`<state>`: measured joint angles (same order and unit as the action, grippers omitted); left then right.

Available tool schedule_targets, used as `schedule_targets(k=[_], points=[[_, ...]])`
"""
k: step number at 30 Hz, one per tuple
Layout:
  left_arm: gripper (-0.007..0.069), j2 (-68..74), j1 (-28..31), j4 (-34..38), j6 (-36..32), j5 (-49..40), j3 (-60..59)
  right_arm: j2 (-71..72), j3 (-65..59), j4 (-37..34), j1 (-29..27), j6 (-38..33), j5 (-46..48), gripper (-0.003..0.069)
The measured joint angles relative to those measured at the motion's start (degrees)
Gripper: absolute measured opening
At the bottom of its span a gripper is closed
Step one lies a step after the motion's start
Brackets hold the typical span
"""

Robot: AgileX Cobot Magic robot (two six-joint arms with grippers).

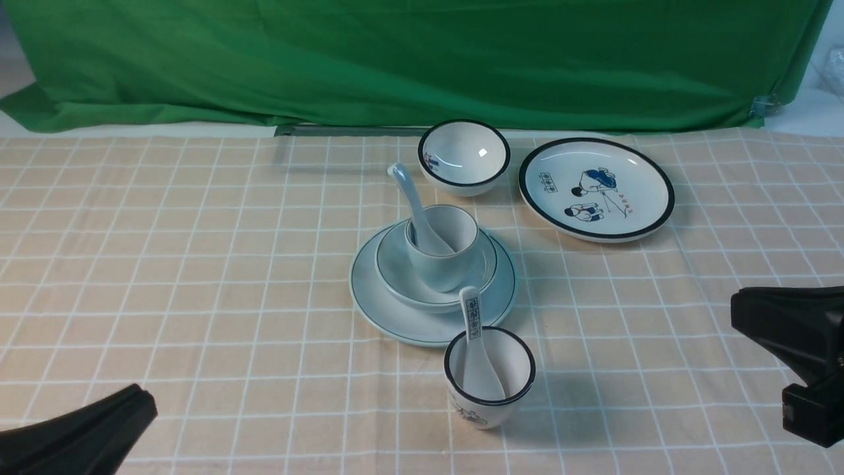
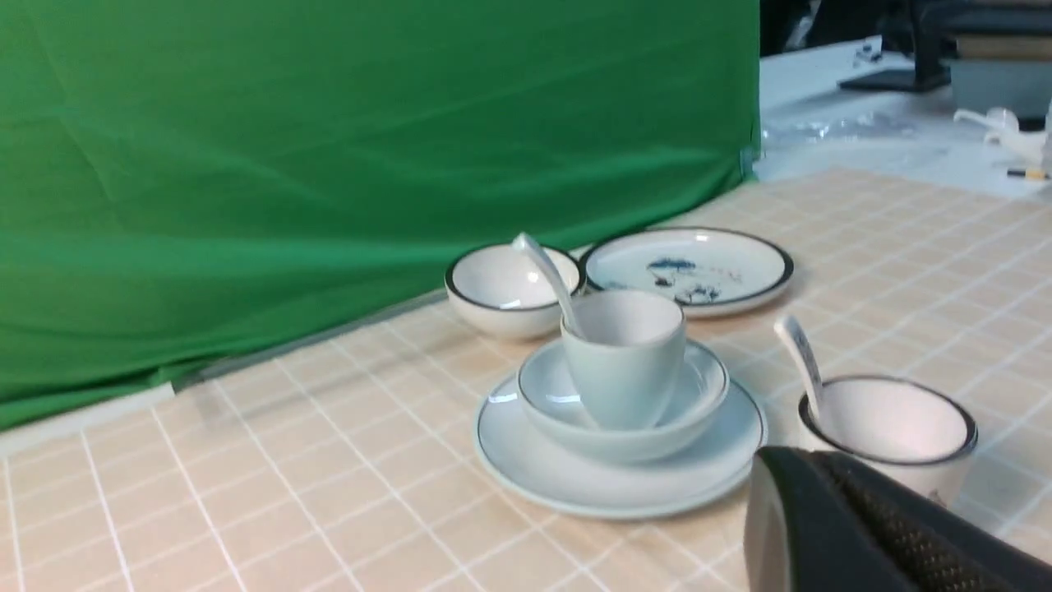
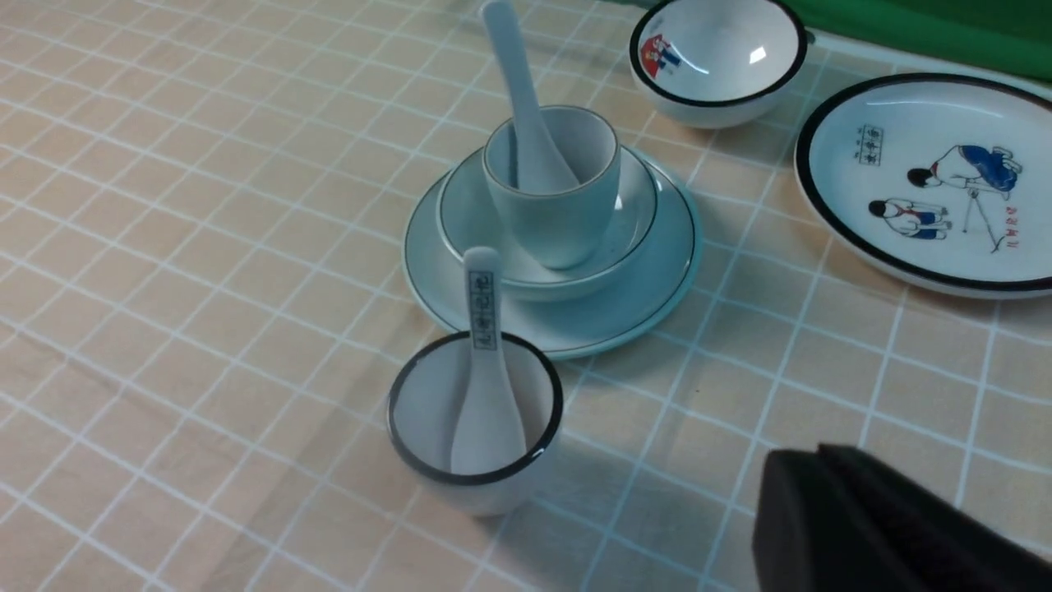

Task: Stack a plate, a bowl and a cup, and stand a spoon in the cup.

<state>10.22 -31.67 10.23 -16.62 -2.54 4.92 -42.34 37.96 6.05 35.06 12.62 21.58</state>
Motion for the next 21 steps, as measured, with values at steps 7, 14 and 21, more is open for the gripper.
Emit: schedule_targets(k=[7, 14, 21], points=[[0.0002, 0.0, 0.0, -0.4, 0.0, -1.1, -0.5, 5.2, -2.7, 0.0, -6.6, -2.1, 0.3, 0.0046], [0.0002, 0.0, 0.0, -0.8, 0.0, -1.2, -0.7, 25.9, -20.9, 0.9, -24.7, -3.7, -5.6, 0.0112], [0.0002, -0.1, 0.0, -1.3, 0.0, -1.3, -0.7, 40.1, -37.8, 1.0, -28.9, -4.5, -9.6, 0.0046]])
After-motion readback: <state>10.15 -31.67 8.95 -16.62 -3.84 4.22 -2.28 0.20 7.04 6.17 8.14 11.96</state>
